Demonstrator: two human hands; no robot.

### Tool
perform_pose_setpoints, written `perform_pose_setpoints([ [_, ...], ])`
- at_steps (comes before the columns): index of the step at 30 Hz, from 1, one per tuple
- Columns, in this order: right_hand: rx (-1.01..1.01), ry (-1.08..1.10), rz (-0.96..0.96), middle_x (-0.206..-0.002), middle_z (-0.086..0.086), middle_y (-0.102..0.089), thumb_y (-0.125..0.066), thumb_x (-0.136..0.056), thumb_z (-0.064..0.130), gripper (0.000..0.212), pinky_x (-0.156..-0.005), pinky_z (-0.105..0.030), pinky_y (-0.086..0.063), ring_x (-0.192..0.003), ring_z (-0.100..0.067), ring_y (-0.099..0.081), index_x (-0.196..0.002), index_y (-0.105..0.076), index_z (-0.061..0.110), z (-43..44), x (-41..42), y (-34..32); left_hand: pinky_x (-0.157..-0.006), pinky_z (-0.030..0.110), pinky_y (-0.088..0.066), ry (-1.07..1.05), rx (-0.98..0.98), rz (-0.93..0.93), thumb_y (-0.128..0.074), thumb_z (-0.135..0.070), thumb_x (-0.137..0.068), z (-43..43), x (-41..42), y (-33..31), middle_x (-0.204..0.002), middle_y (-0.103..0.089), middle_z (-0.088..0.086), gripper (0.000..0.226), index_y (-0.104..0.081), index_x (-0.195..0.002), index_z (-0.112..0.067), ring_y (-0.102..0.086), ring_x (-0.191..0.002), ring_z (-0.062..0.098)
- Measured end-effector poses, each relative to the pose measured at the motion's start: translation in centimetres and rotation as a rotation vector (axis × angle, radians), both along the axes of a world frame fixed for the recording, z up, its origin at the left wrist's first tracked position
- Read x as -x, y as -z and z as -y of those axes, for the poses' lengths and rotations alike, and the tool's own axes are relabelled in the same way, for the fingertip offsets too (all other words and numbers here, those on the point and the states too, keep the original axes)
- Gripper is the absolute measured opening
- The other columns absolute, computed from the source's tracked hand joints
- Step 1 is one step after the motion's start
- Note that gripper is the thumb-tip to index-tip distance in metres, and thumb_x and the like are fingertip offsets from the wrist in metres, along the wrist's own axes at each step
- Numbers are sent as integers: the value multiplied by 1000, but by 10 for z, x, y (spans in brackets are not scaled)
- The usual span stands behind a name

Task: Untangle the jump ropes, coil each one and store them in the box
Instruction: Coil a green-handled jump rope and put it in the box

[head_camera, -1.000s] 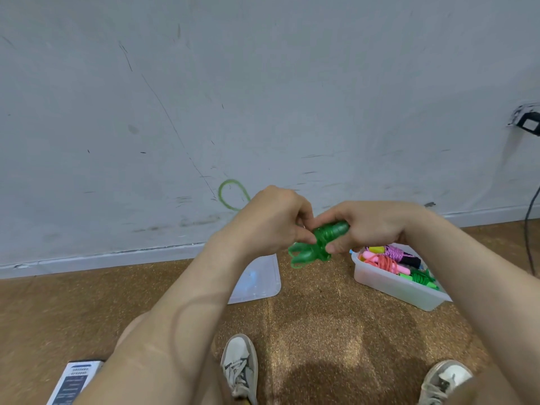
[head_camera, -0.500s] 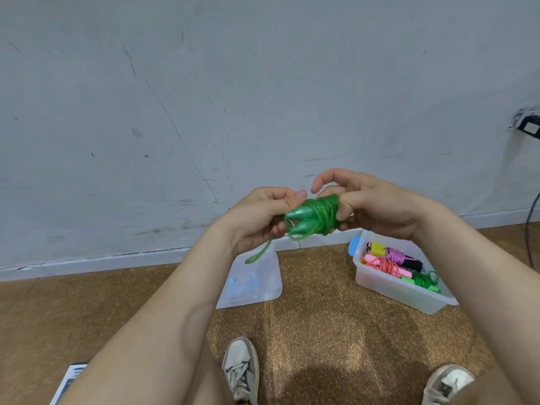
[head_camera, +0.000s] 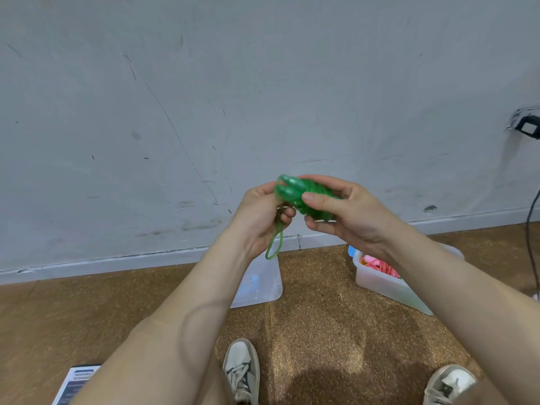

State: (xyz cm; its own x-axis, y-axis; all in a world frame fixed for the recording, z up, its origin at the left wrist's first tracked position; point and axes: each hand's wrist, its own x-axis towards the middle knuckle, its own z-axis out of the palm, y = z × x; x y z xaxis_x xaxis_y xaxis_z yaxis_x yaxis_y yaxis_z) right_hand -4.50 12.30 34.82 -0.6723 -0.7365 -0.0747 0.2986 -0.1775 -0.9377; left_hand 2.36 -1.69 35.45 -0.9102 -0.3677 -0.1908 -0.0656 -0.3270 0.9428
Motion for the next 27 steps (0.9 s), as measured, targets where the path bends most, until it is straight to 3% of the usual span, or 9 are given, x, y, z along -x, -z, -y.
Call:
perform_pose_setpoints([
  [3, 24, 164, 42, -103, -13, -64, -72, -83, 11, 33, -72, -29, -56, -79, -18, -61, -115, -68, 9, 2, 6, 2, -48, 17, -35, 56, 279, 4, -45, -4, -98, -3, -2, 4, -67, -53, 1, 22, -67, -102, -9, -41, -50, 8],
  [5, -27, 263, -3, -103, -13, -62, -72, -84, 10, 31, -73, -31, -58, -80, -18, -61, -114, -67, 8, 2, 10, 5, -52, 23, -36, 71, 842, 37, -46, -12, -98, -2, -4, 5, -65, -53, -4, 25, -67, -110, -18, -41, -51, 7],
  [8, -147, 342, -171, -94, -12, -62, -74, -83, 10, 22, -72, -36, -61, -69, -16, -61, -105, -68, 10, 3, 11, 8, -56, 33, -31, 109, 1568, 59, -44, -20, -97, -5, -10, 0, -61, -45, -5, 17, -61, -97, -17, -46, -62, 17],
  [11, -282, 400, -364, -89, -10, -64, -76, -81, 13, 19, -69, -40, -61, -63, -18, -60, -97, -67, 16, 2, 15, 11, -59, 33, -26, 120, 1804, 20, -43, -18, -96, -9, -13, -7, -64, -35, -5, 14, -44, -82, -19, -44, -69, 22],
  [14, -389, 431, -485, -84, 0, -62, -79, -77, 17, 24, -70, -45, -60, -67, -19, -61, -96, -65, 22, 0, 21, 16, -54, 34, -31, 79, 1810, -178, -49, -14, -90, -15, -15, -10, -60, -42, -2, 17, -52, -73, -17, -49, -62, 24],
  [17, -454, 380, -658, -83, 5, -61, -80, -74, 19, 29, -73, -46, -57, -71, -21, -60, -96, -63, 25, -1, 25, 19, -56, 33, -43, 48, 1398, -160, -58, -14, -86, -16, -15, -8, -55, -50, 3, 13, -68, -80, -19, -50, -52, 17],
  [21, -532, 324, -776, -91, 4, -62, -80, -75, 21, 31, -71, -27, -48, -80, -18, -59, -99, -61, 26, -2, 22, 21, -64, 29, -55, 73, 918, -46, -63, -9, -84, -10, -13, -9, -68, -68, 10, 20, -64, -90, -28, -68, -57, 14],
  [23, -566, 308, -854, -94, 4, -61, -79, -76, 23, 32, -67, -19, -43, -82, -16, -57, -101, -60, 27, -2, 21, 20, -70, 34, -58, 74, 880, -54, -63, -8, -84, -8, -13, -10, -68, -70, 8, 23, -64, -90, -30, -70, -60, 16],
  [27, -626, 247, -965, -97, 3, -63, -77, -78, 26, 34, -73, -27, -44, -87, -17, -57, -107, -60, 24, -2, 19, 20, -78, 34, -57, 72, 957, -26, -64, -11, -86, -5, -12, -6, -67, -72, 2, 27, -65, -110, -23, -70, -65, 12],
])
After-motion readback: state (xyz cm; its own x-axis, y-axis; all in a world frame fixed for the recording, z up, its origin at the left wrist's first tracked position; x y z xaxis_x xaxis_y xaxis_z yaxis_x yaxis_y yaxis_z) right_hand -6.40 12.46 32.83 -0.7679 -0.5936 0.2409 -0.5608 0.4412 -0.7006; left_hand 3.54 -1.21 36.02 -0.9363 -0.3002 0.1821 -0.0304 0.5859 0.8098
